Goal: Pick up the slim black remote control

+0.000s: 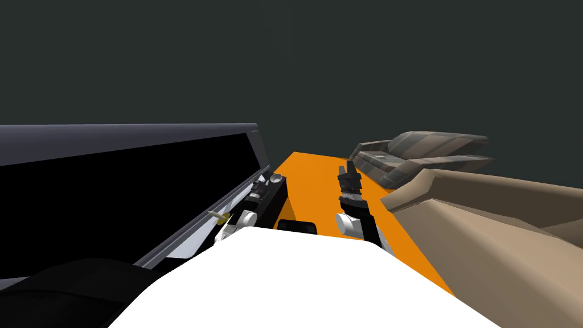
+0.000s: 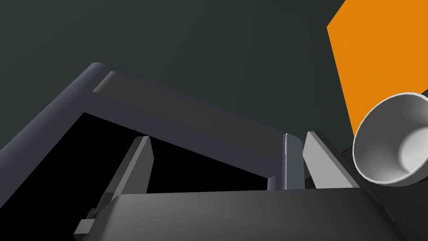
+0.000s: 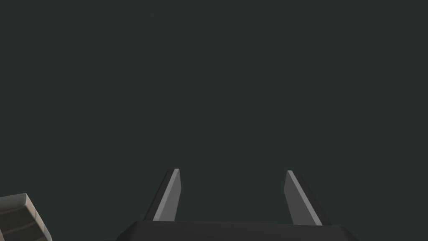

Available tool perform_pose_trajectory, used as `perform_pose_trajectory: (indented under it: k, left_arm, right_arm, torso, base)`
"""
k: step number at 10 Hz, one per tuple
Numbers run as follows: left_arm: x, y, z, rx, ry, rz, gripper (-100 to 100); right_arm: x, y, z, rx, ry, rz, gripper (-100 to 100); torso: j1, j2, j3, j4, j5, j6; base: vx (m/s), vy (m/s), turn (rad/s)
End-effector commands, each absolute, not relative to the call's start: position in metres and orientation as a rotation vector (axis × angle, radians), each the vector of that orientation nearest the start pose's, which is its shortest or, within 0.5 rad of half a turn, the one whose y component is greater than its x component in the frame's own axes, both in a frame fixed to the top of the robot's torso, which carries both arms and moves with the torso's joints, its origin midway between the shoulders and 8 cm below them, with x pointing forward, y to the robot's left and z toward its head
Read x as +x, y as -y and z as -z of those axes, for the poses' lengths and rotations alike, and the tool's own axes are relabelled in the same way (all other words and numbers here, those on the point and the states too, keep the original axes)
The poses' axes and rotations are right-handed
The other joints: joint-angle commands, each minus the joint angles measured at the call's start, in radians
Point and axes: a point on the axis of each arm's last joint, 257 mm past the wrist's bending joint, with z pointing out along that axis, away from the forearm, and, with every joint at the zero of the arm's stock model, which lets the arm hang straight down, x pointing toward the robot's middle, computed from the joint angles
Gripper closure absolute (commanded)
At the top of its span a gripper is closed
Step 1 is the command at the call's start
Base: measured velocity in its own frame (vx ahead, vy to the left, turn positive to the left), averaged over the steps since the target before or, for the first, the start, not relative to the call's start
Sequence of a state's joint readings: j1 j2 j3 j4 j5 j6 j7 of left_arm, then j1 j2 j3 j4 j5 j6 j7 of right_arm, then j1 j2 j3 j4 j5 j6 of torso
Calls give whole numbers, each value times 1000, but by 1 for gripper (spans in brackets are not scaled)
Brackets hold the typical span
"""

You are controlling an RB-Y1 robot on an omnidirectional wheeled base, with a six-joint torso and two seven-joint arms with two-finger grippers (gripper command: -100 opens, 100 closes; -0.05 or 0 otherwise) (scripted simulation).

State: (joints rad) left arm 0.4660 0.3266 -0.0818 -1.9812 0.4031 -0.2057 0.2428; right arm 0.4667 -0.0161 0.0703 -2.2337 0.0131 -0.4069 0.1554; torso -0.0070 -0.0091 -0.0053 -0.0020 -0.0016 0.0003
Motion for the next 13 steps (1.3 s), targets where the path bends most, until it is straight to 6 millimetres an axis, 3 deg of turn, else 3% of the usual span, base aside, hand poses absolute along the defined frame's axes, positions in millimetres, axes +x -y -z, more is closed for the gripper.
perform_pose_trajectory:
  k: [1,5,6,7,8,9,10,11,12,13]
  left_arm:
    - [410,-298,206,-1408,-983,1537,-100]
    - [403,-319,264,-1589,-1035,1475,-100]
    - [398,-331,289,-1677,-1052,1440,-100]
    - [397,-332,292,-1684,-1054,1432,-100]
    - [390,-344,315,-1768,-1064,1395,-100]
    - [388,-347,320,-1779,-1066,1383,-100]
    - [377,-362,347,-1873,-1072,1328,-100]
    - [377,-362,348,-1874,-1072,1326,-100]
    - [364,-377,373,-1966,-1070,1268,-100]
    - [363,-378,374,-1968,-1071,1264,-100]
  right_arm:
    - [374,252,5,664,-757,-1208,0]
    - [374,252,5,664,-757,-1208,0]
    - [374,252,5,664,-757,-1208,0]
    - [374,252,5,664,-757,-1208,0]
    - [374,252,5,664,-757,-1208,0]
    - [374,252,5,664,-757,-1208,0]
    - [374,252,5,664,-757,-1208,0]
    - [374,252,5,664,-757,-1208,0]
    - [374,252,5,664,-757,-1208,0]
    - [374,252,5,664,-757,-1208,0]
  torso:
    - [0,0,0,0,0,0]
    - [4,3,1,0,1,0]
    - [3,3,2,0,1,-1]
    - [2,2,1,0,0,0]
    - [3,4,2,1,0,-1]
    - [3,3,2,1,1,0]
    - [4,4,2,1,1,-1]
    - [3,4,2,1,1,-1]
    - [3,4,2,1,1,-1]
    - [4,3,1,0,1,-1]
  base:
    - [115,-61,-42]
    - [101,-34,-75]
    - [117,-63,-122]
    - [91,-49,-47]
    - [102,-41,-103]
    - [98,-24,-43]
    - [97,-40,-101]
    - [91,-36,-47]
    - [123,-28,-89]
    - [97,-25,-43]
